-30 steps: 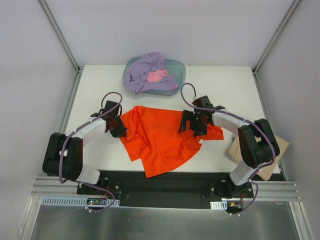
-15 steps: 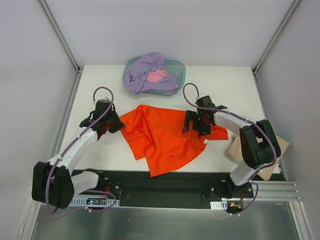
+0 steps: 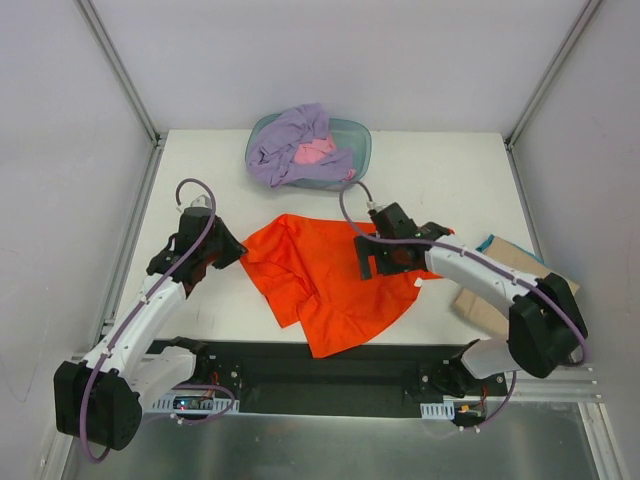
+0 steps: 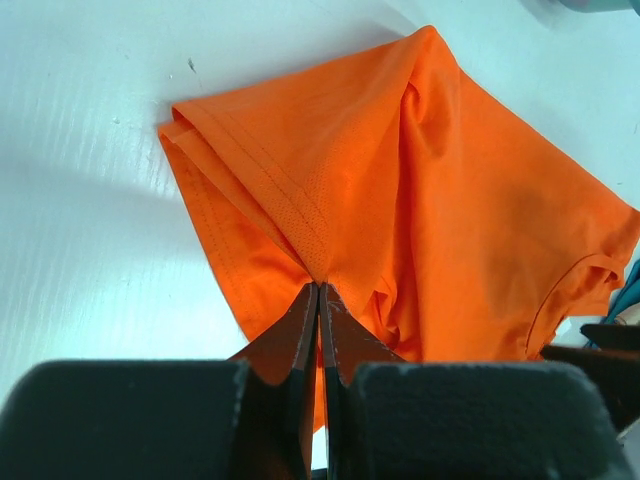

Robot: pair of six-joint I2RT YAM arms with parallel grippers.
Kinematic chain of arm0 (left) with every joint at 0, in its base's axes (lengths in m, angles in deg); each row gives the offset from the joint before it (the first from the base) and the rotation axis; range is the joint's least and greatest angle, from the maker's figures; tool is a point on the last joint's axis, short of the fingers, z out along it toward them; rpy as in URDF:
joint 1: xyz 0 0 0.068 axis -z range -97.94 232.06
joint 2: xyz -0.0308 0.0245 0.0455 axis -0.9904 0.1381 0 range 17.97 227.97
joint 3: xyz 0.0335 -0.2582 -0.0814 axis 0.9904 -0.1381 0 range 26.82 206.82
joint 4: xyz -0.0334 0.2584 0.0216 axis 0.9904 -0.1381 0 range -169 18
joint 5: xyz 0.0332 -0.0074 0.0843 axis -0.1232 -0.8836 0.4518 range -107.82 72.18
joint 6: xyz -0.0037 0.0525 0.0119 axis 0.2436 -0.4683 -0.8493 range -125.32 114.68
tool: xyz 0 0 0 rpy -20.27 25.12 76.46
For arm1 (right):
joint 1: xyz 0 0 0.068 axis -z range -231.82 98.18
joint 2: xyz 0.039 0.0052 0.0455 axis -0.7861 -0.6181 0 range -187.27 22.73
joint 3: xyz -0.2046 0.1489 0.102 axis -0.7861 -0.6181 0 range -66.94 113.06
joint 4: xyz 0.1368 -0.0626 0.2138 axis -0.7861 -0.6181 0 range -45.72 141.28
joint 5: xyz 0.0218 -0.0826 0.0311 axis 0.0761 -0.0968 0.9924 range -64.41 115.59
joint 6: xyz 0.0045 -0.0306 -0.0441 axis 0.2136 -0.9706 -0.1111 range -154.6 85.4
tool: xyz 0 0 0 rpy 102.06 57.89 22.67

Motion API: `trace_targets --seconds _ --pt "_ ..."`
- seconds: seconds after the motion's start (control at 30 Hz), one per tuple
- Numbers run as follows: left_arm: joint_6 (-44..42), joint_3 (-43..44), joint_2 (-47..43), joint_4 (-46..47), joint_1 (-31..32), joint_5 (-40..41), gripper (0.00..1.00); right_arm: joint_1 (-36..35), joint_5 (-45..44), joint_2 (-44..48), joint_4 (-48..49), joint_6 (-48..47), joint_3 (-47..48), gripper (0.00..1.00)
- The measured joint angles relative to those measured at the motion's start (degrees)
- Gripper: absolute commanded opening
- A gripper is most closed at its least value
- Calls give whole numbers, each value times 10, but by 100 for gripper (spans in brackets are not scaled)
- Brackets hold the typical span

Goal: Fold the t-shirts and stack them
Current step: Flatten out the tshirt

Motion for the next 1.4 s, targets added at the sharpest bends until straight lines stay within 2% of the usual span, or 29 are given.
trace_targets --seconds 0.1,0.23,0.3,0.5,0.67,1.07,1.17,1.2,1.27,1.3,1.33,1.37,1.4 --pt "0 0 0 0 0 0 0 -81 -31 32 -12 -3 0 99" --pt "0 0 0 0 0 0 0 -218 -54 34 -14 8 7 93" --pt "1 0 0 0 0 1 0 -290 -43 16 4 18 13 91" --pt "1 0 12 1 0 11 0 -413 -24 -101 26 23 85 85" --pt "3 -1 23 1 0 14 0 -445 -31 -157 27 47 119 79" --pt "16 -13 29 2 0 24 0 -444 -94 -215 -2 102 110 66" --pt "18 -16 33 2 0 30 0 -444 -107 -216 -6 106 111 53" --pt "18 -17 34 2 0 30 0 -444 -111 -216 -8 109 111 40" --pt "18 -17 36 2 0 32 0 -442 -128 -216 -17 119 111 31" --pt "18 -17 36 2 0 33 0 -439 -129 -215 -19 121 110 13" --pt "18 -17 36 2 0 35 0 -438 -127 -214 -20 126 110 5" --pt "18 -17 36 2 0 39 0 -438 -129 -211 -21 125 110 1" --pt "18 -17 36 2 0 40 0 -436 -137 -205 -20 129 104 1"
